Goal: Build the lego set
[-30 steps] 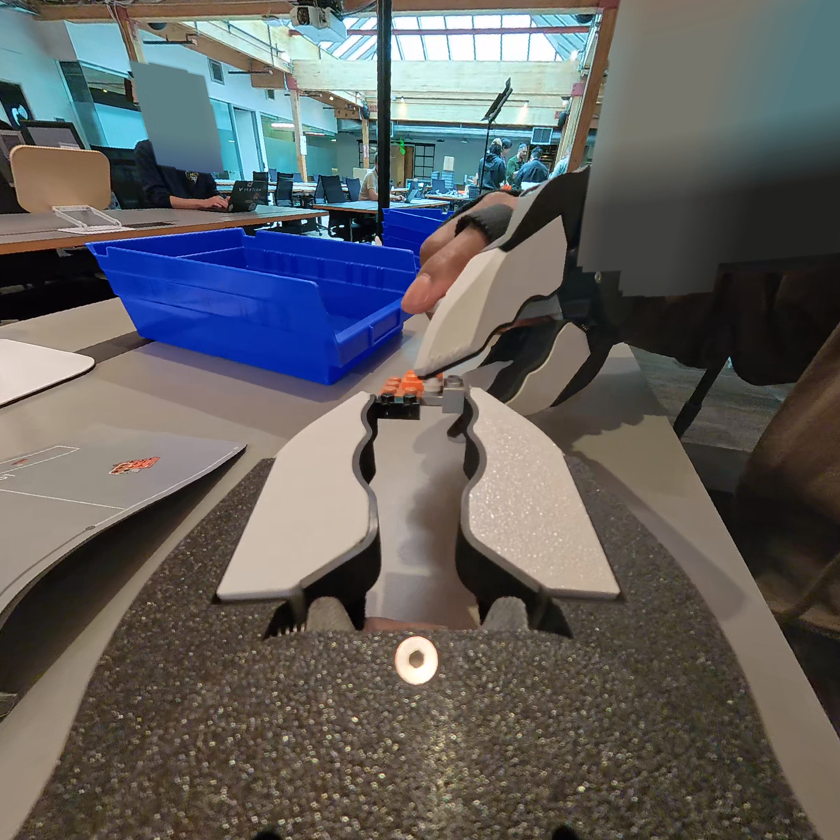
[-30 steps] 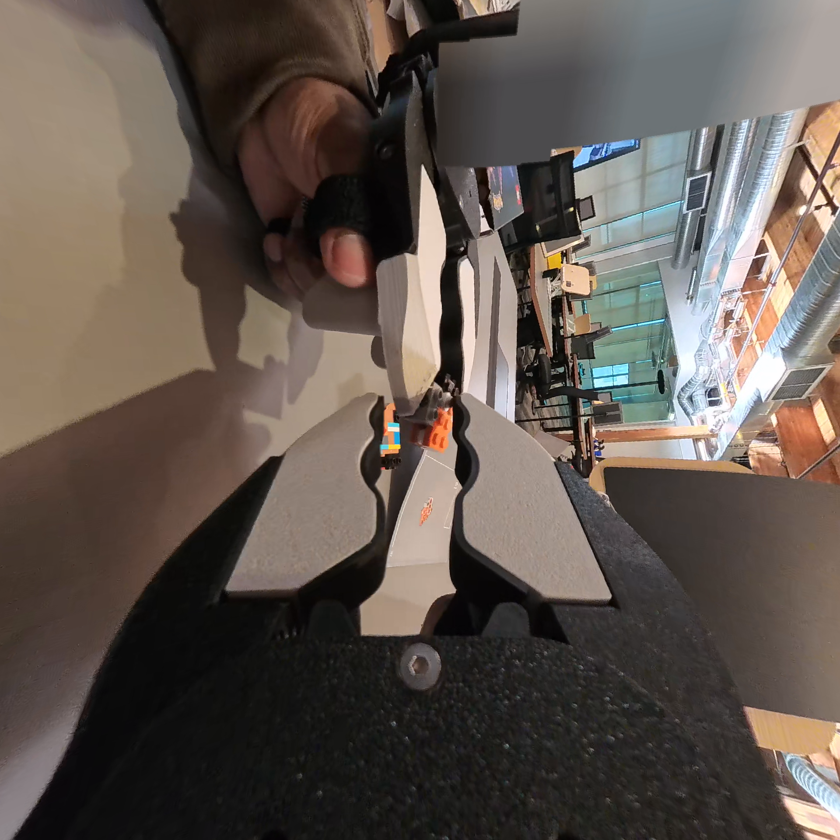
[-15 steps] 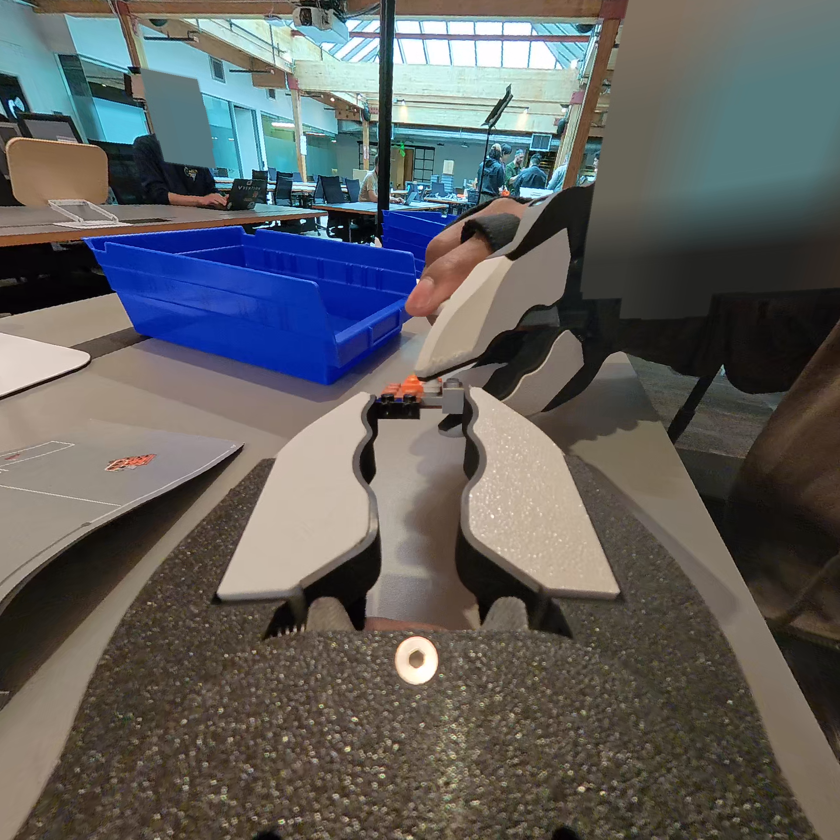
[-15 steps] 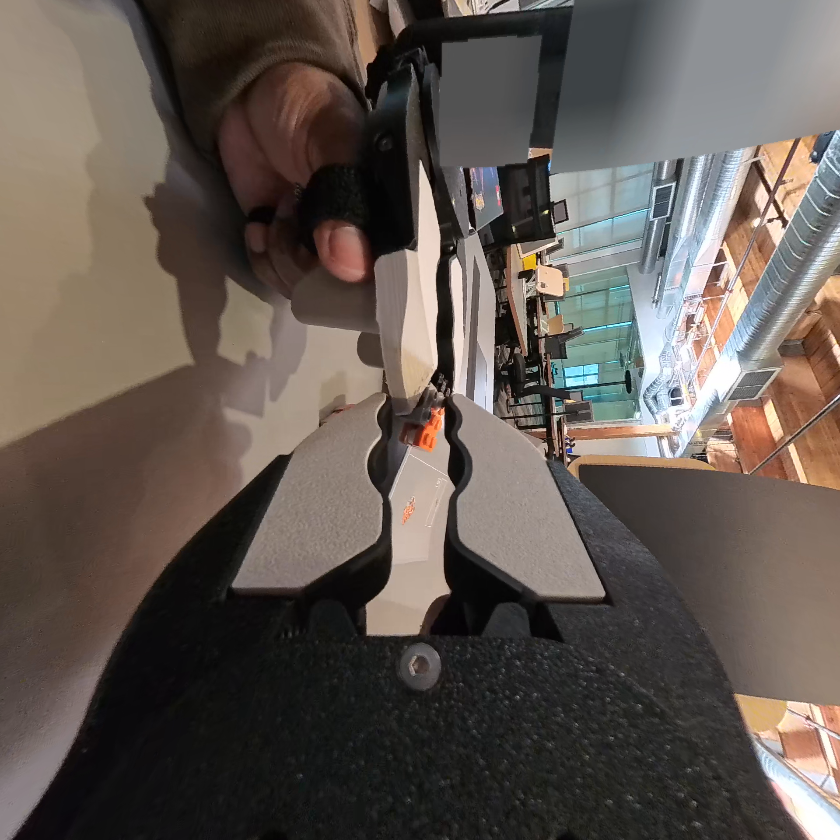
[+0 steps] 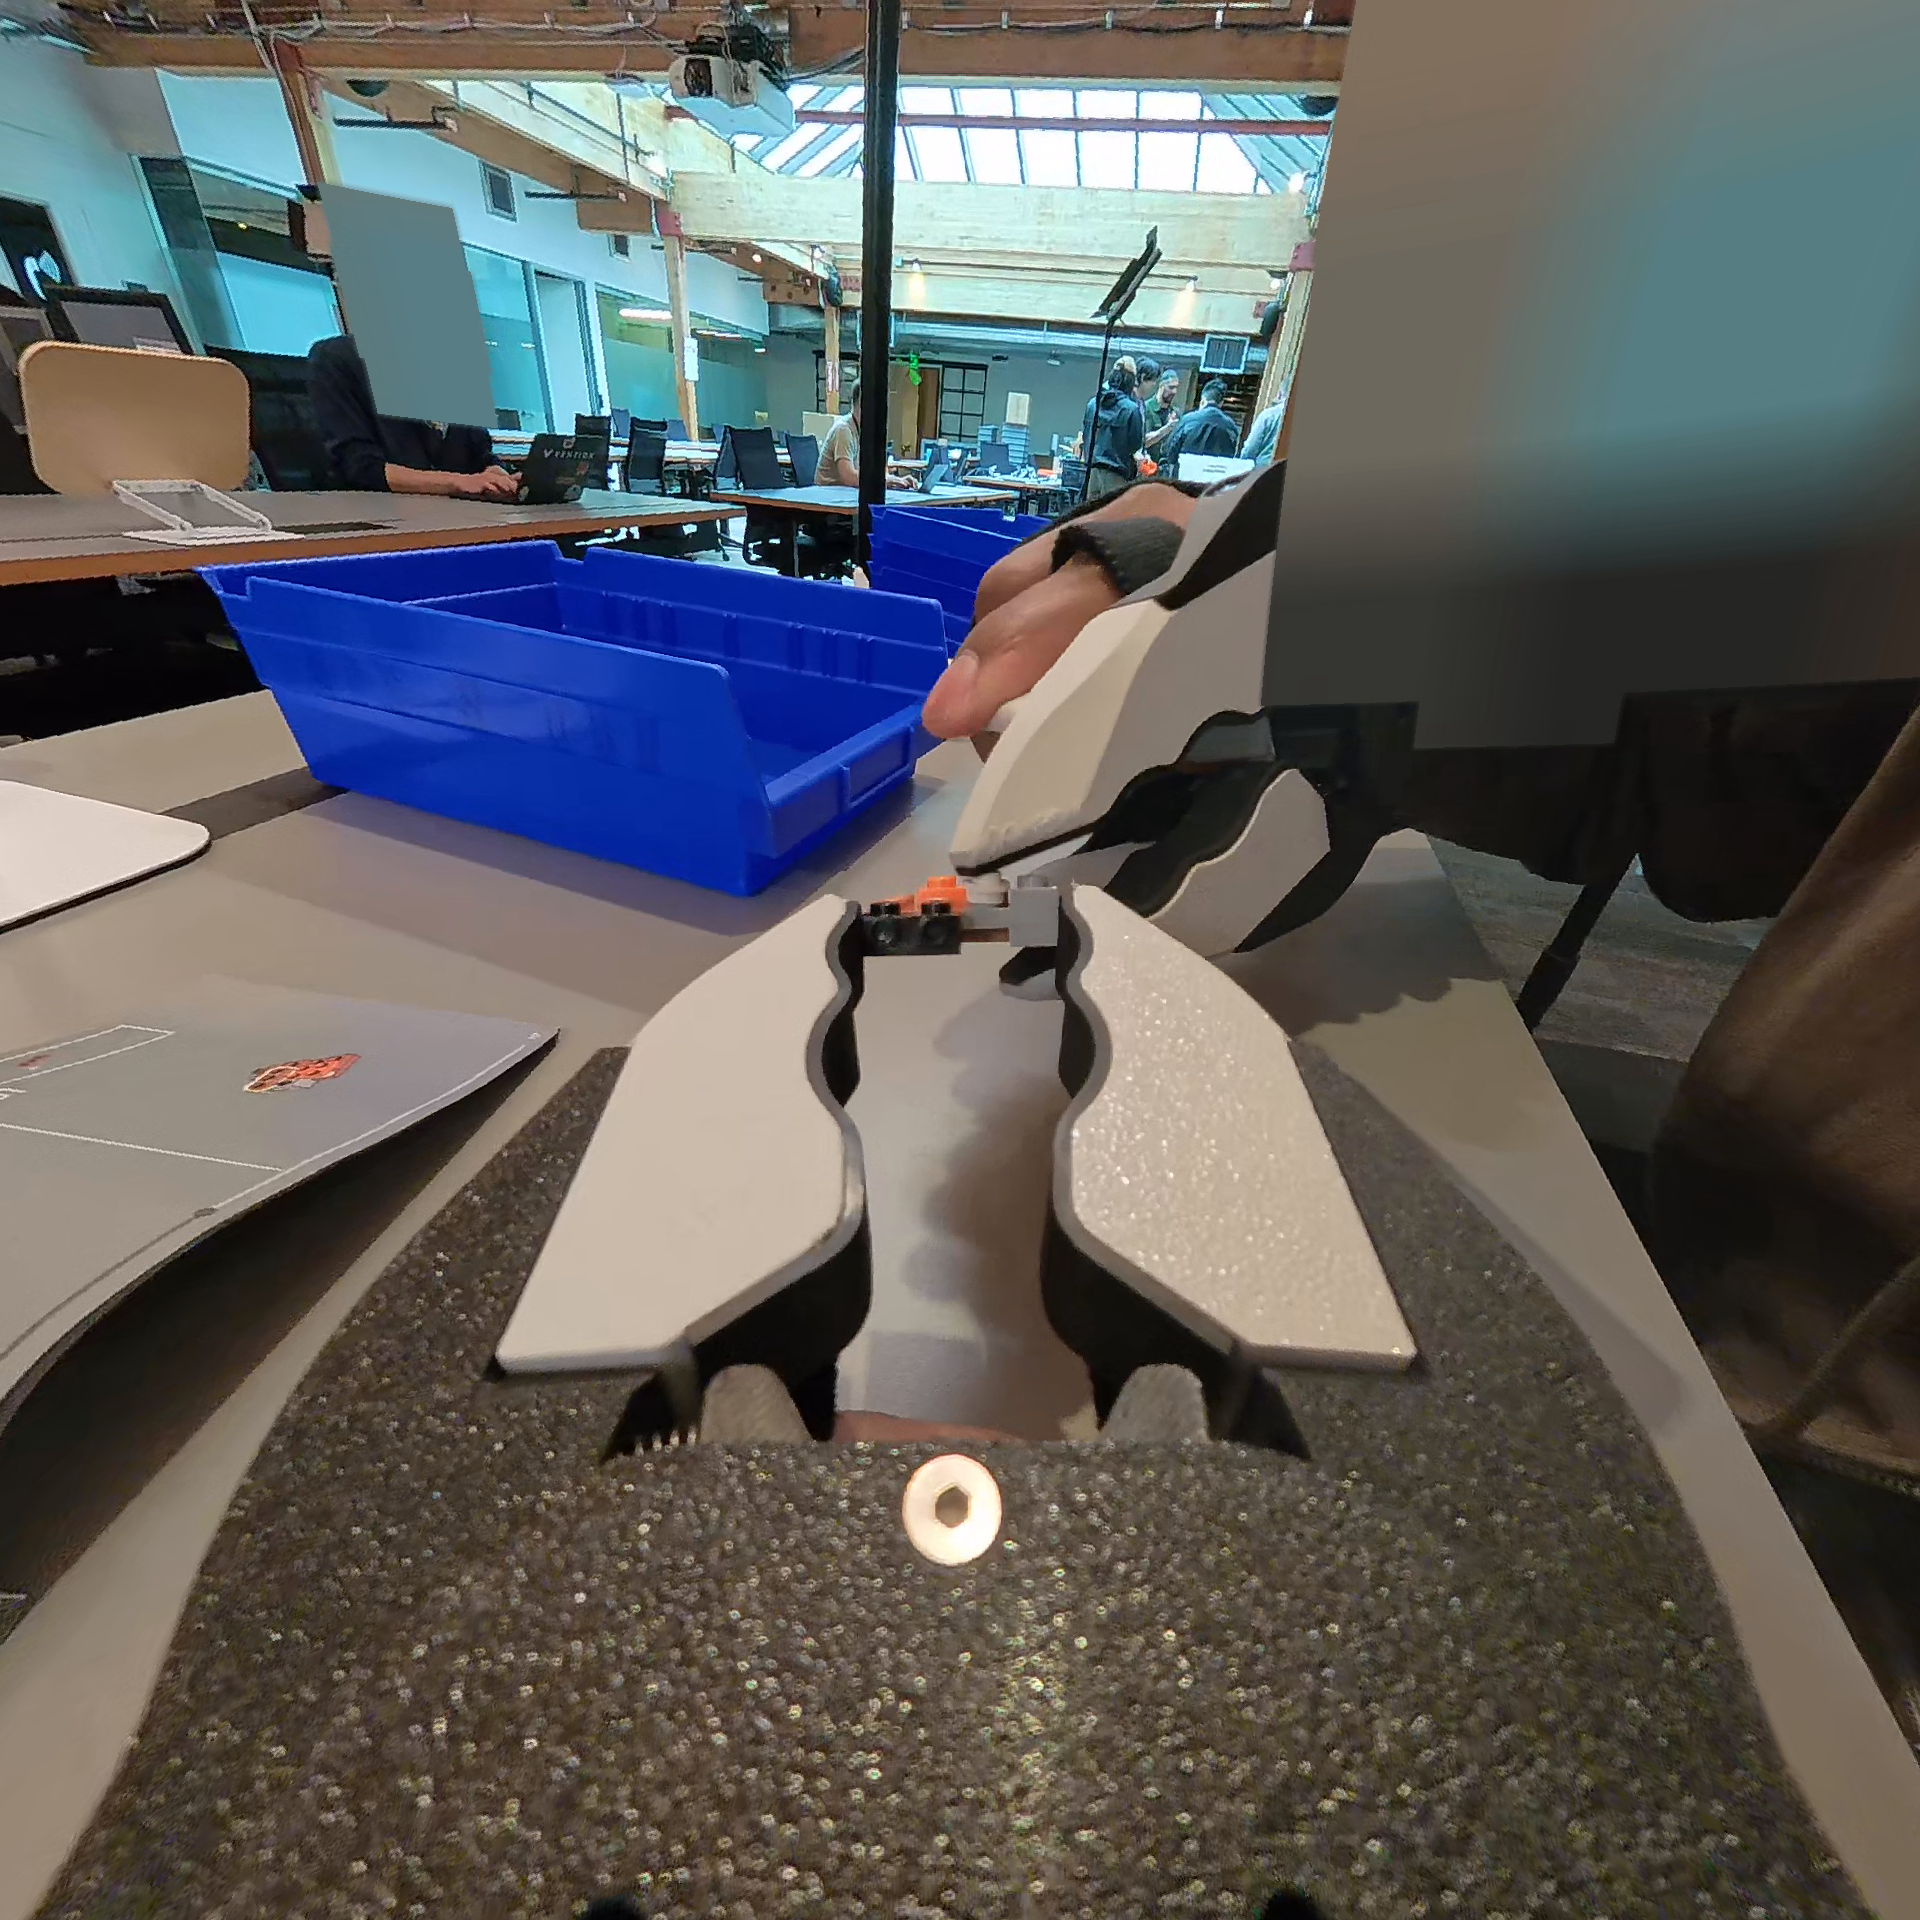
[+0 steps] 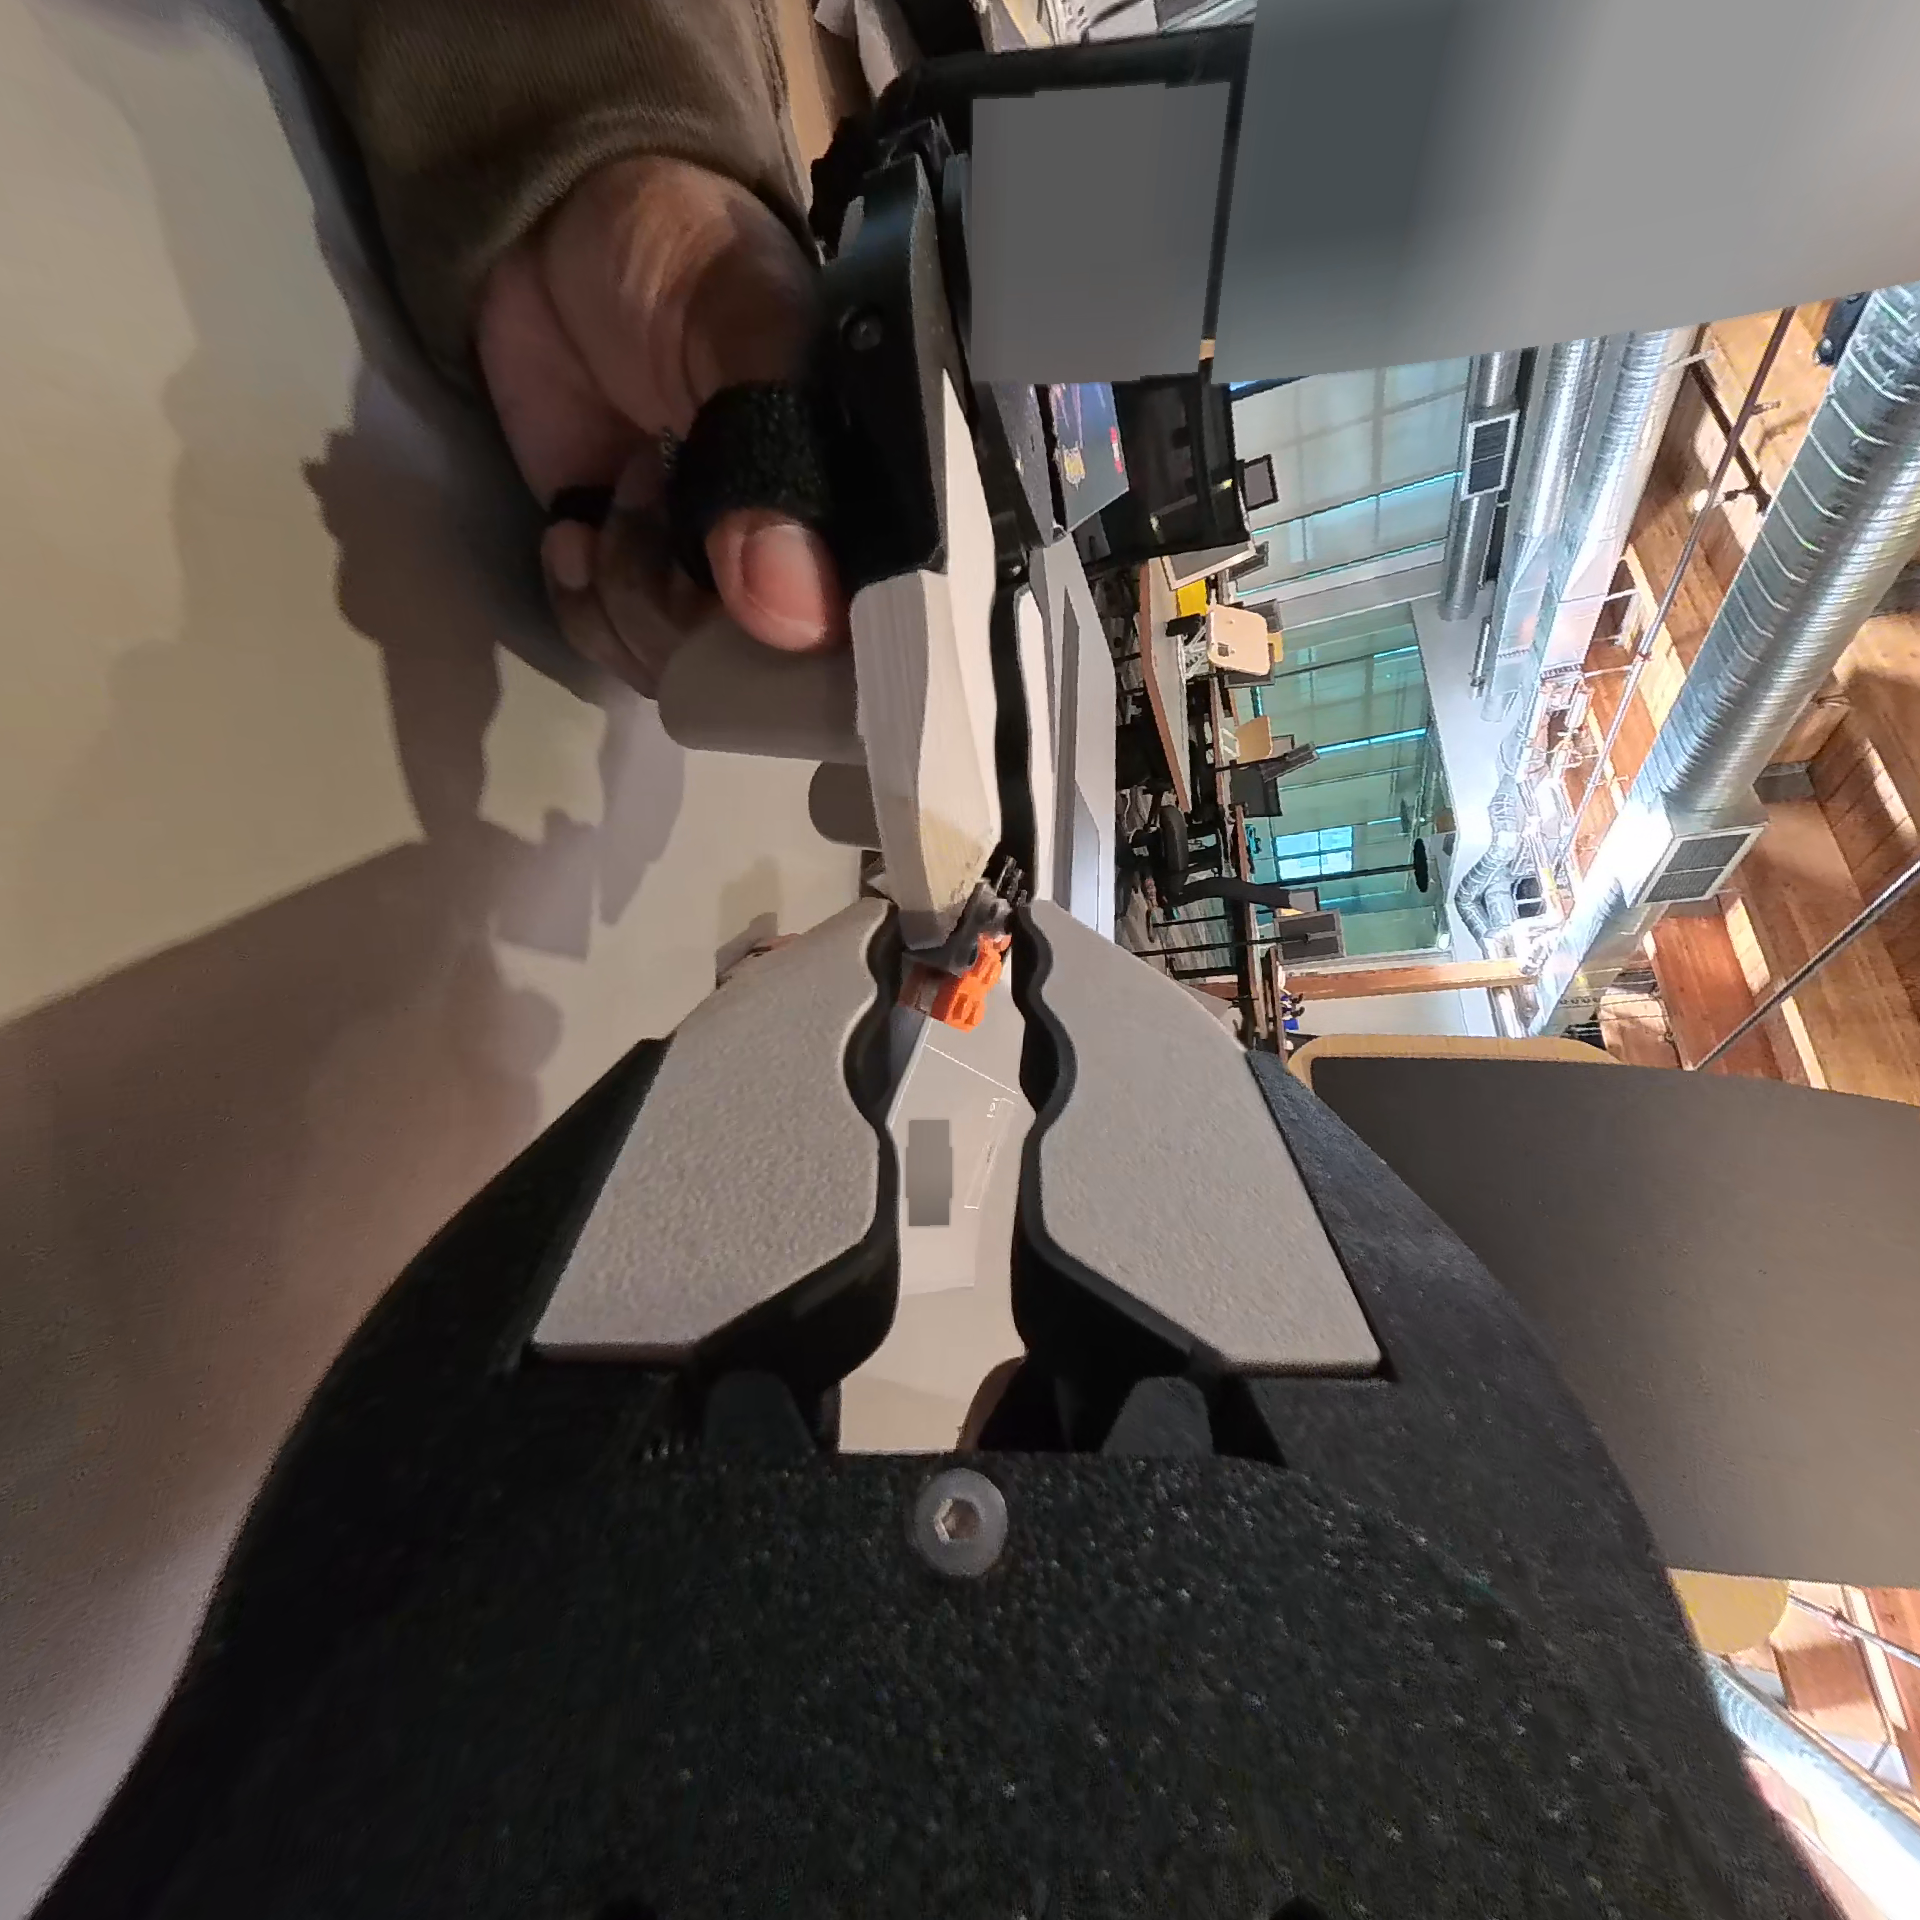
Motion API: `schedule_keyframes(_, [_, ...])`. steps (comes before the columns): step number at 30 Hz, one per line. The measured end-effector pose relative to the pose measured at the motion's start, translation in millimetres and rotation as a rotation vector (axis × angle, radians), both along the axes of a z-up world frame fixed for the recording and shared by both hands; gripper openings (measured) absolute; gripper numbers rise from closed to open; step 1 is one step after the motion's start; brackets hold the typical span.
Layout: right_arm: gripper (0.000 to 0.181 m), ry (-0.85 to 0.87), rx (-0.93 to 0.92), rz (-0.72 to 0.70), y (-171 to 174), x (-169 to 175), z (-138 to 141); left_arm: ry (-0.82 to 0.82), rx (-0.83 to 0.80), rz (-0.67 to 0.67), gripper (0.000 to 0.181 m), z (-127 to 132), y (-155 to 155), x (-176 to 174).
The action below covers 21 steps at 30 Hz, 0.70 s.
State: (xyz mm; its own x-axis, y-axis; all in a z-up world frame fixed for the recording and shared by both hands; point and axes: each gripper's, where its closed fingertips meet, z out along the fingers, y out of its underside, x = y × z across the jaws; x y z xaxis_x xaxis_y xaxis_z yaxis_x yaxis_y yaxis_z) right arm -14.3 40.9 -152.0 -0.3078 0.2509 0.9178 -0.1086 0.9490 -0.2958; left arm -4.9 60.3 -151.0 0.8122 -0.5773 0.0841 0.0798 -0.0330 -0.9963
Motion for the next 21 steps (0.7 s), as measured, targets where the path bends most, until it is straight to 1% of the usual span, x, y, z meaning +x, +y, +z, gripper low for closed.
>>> schedule_keyframes(7, [0.019,0.007,0.019,-0.001,-0.2,1.0,1.3,-0.01,0.004,-0.021,0.036,1.2,-1.0,1.8])
schedule_keyframes(21, [0.018,0.005,-0.021,0.006,-4.8,2.7,8.4,-0.037,0.045,-0.037,0.035,9.1,-5.5,2.8])
